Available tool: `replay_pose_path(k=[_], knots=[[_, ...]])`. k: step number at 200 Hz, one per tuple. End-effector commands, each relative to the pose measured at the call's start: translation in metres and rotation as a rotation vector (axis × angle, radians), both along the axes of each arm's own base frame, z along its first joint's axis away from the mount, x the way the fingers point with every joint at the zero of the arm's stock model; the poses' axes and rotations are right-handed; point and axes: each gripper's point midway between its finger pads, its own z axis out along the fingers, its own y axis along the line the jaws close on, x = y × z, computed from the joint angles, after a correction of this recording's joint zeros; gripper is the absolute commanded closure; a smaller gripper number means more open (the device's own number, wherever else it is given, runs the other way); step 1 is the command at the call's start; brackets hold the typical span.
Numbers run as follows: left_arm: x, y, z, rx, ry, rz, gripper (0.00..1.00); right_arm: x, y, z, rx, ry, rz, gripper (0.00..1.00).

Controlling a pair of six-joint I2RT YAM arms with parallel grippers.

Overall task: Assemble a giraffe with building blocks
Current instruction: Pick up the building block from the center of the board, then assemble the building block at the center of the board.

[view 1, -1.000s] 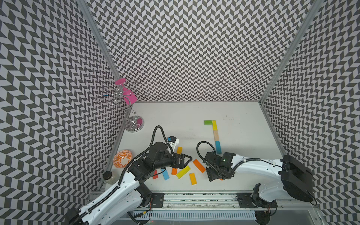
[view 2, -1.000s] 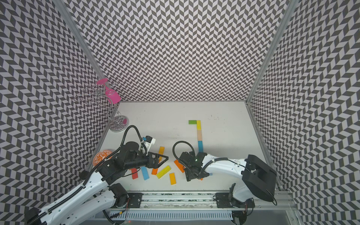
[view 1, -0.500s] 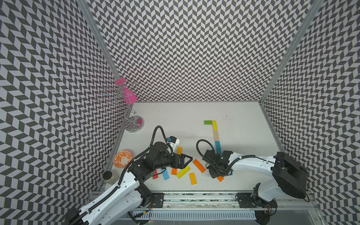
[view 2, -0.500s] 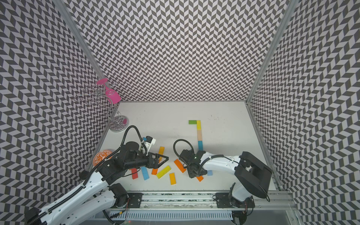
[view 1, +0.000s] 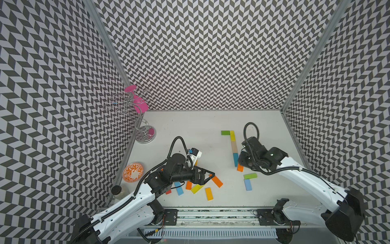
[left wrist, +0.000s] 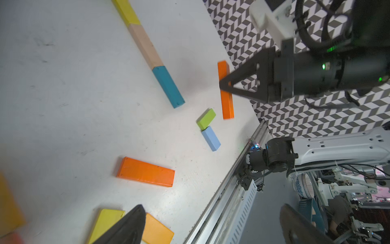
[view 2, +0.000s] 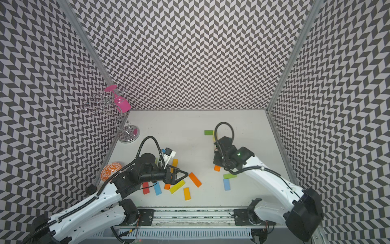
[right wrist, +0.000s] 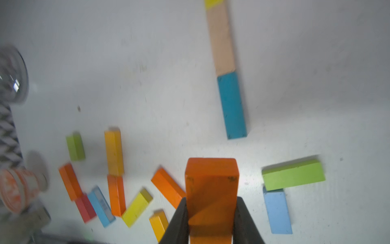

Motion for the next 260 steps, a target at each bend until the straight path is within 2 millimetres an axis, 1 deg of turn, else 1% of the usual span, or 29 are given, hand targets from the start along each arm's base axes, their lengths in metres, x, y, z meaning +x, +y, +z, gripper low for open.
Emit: replay_pose_path(k=[1, 15, 35, 59, 74, 92, 109, 132, 168, 179, 208, 246, 260], knots=[[0.006, -0.015, 0.013, -0.044, -0.089, 0.003, 0.0, 0.028, -0.02, 0.031, 0.084, -0.103, -0.203, 0.76], [0.009, -0.017, 0.009, -0.022, -0.093, 0.023, 0.0, 0.042, -0.034, 0.037, 0.092, -0.117, -0.311, 0.76], [0.014, -0.019, 0.005, -0.006, -0.094, 0.041, 0.0, 0.053, -0.052, 0.022, 0.091, -0.061, -0.45, 0.78], [0.019, -0.018, 0.002, 0.016, -0.1, 0.06, 0.0, 0.055, -0.07, -0.001, 0.105, -0.002, -0.629, 0.79], [0.022, -0.018, 0.0, 0.028, -0.099, 0.069, 0.0, 0.054, -0.081, -0.012, 0.11, 0.008, -0.724, 0.78], [0.024, -0.018, -0.004, 0.041, -0.102, 0.074, 0.0, 0.053, -0.088, -0.025, 0.126, 0.024, -0.808, 0.79], [0.025, -0.019, -0.009, 0.059, -0.102, 0.073, 0.0, 0.055, -0.088, -0.037, 0.151, 0.041, -0.861, 0.78], [0.026, -0.021, -0.012, 0.066, -0.1, 0.065, 0.0, 0.056, -0.084, -0.053, 0.166, 0.093, -0.905, 0.78], [0.022, -0.023, -0.015, 0.066, -0.101, 0.057, 0.0, 0.052, -0.078, -0.083, 0.171, 0.175, -0.951, 0.78], [0.022, -0.022, -0.017, 0.073, -0.106, 0.057, 0.0, 0.048, -0.08, -0.091, 0.166, 0.192, -0.976, 0.78], [0.024, -0.02, -0.016, 0.082, -0.122, 0.066, 0.0, 0.04, -0.081, -0.105, 0.153, 0.224, -1.019, 0.78], [0.025, -0.019, -0.015, 0.09, -0.138, 0.068, 0.0, 0.036, -0.071, -0.119, 0.157, 0.253, -1.031, 0.78], [0.025, -0.019, -0.015, 0.09, -0.138, 0.071, 0.0, 0.034, -0.068, -0.128, 0.161, 0.274, -1.043, 0.78]])
